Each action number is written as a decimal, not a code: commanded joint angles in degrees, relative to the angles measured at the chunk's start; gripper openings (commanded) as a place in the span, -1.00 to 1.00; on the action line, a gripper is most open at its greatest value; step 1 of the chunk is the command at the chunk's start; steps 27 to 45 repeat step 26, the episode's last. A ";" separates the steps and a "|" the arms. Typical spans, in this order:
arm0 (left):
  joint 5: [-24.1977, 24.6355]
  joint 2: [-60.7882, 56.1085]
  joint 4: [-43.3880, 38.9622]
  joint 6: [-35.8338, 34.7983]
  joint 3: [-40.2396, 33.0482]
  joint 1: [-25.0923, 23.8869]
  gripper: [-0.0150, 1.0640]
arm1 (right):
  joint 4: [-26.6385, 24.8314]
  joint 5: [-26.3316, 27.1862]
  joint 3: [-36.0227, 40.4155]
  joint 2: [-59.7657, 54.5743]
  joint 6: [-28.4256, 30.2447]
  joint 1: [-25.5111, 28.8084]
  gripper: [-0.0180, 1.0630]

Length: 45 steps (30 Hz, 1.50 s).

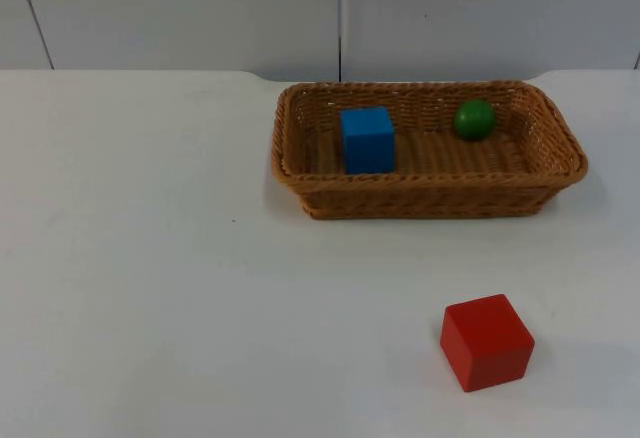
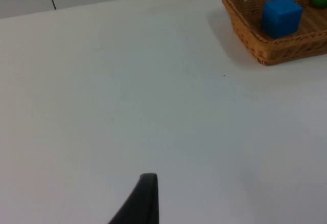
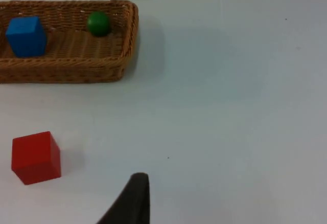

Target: Place all geometric objects except the red cube into the basket.

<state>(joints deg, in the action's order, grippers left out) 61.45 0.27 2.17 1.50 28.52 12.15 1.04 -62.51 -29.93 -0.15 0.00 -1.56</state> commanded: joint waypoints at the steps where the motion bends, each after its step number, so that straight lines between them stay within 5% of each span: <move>1: 0.15 -0.27 0.30 -0.08 -0.20 -0.25 0.97 | -0.20 0.74 0.39 0.15 0.00 0.39 0.98; 13: 0.15 -0.27 0.30 -0.09 -0.20 -1.02 0.97 | -0.20 0.86 0.39 0.15 -0.40 0.38 0.98; 18: 0.15 -0.27 0.30 -0.09 -0.20 -9.51 0.97 | -0.20 0.86 0.39 0.15 -0.40 0.38 0.98; 26: 0.15 -0.27 0.30 -0.09 -0.20 -16.50 0.97 | -0.20 0.86 0.39 0.15 -0.40 0.38 0.98; 45: 0.15 -0.27 0.30 -0.09 -0.20 -16.50 0.97 | -0.20 0.86 0.39 0.15 -0.40 0.38 0.98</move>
